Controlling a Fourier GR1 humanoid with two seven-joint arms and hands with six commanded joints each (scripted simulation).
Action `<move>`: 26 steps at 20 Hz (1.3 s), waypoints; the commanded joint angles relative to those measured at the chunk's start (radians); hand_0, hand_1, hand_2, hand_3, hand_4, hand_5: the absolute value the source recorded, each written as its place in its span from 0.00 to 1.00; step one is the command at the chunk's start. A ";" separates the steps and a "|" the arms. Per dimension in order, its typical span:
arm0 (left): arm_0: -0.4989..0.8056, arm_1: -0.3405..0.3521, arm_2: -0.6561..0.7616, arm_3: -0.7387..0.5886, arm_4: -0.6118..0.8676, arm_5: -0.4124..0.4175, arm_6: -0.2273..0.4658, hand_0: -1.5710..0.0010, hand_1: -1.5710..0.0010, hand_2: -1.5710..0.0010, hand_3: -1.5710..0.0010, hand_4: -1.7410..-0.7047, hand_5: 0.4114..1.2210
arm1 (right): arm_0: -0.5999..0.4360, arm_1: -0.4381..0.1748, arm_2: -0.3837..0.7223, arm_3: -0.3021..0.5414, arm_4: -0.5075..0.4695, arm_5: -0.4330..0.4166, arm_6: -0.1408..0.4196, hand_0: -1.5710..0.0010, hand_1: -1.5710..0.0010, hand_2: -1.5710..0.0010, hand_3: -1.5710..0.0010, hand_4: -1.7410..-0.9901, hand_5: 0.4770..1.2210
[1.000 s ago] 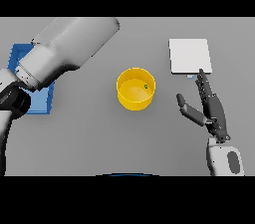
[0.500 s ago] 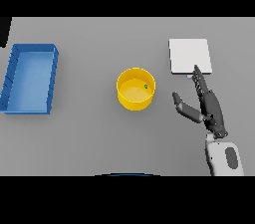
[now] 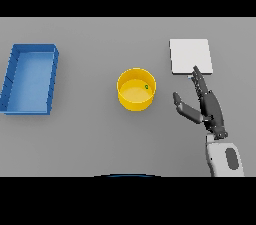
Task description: Pick up the red beaker and tilt it to pour out 1 green nut into yellow bowl. Pick up the yellow bowl and place it on the metallic measuring scale.
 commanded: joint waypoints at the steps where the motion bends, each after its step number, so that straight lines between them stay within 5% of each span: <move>1: 0.045 -0.005 0.018 -0.017 0.027 0.019 0.012 0.00 0.00 0.00 0.09 0.00 1.00 | -0.001 0.001 0.007 0.017 0.014 -0.001 -0.012 1.00 1.00 1.00 1.00 0.60 0.26; 8: 0.326 -0.033 0.083 -0.254 0.167 0.093 0.156 0.00 0.00 0.00 0.03 0.00 1.00 | 0.007 -0.006 0.014 0.012 0.022 0.006 -0.022 1.00 1.00 1.00 1.00 0.58 0.31; 14: 0.519 -0.043 0.089 -0.496 0.206 0.120 0.216 0.00 0.00 0.00 0.15 0.00 1.00 | 0.007 -0.012 0.015 0.009 0.038 -0.005 -0.007 1.00 1.00 1.00 1.00 0.55 0.33; 16: 0.543 -0.056 0.110 -0.516 0.192 0.130 0.216 0.00 0.00 0.00 0.16 0.00 0.91 | 0.003 -0.010 0.012 0.012 0.025 0.003 -0.019 1.00 1.00 1.00 1.00 0.54 0.33; 19: 0.620 -0.074 0.112 -0.606 0.203 0.100 0.216 0.00 0.00 0.00 0.08 0.15 0.68 | 0.004 -0.016 0.009 0.012 0.032 -0.003 -0.011 1.00 1.00 1.00 1.00 0.55 0.34; 22: 0.648 -0.089 0.139 -0.649 0.208 0.045 0.216 0.00 0.00 0.00 0.40 0.47 0.49 | 0.009 -0.012 0.016 0.002 0.030 0.002 -0.021 1.00 1.00 1.00 1.00 0.55 0.34; 23: 0.659 -0.104 0.146 -0.681 0.232 0.020 0.215 0.00 0.03 0.10 0.46 0.59 0.45 | 0.005 -0.010 0.013 0.018 0.031 0.000 -0.013 1.00 1.00 1.00 1.00 0.55 0.34; 24: 0.677 -0.114 0.159 -0.715 0.267 -0.019 0.213 0.09 0.18 0.26 0.54 0.67 0.43 | 0.000 -0.013 0.012 0.012 0.031 0.000 -0.011 1.00 1.00 1.00 1.00 0.56 0.34; 26: 0.698 -0.119 0.168 -0.777 0.312 -0.075 0.213 0.37 0.47 0.52 0.70 0.79 0.38 | 0.004 -0.015 0.010 0.003 0.027 -0.001 -0.017 1.00 1.00 1.00 1.00 0.56 0.34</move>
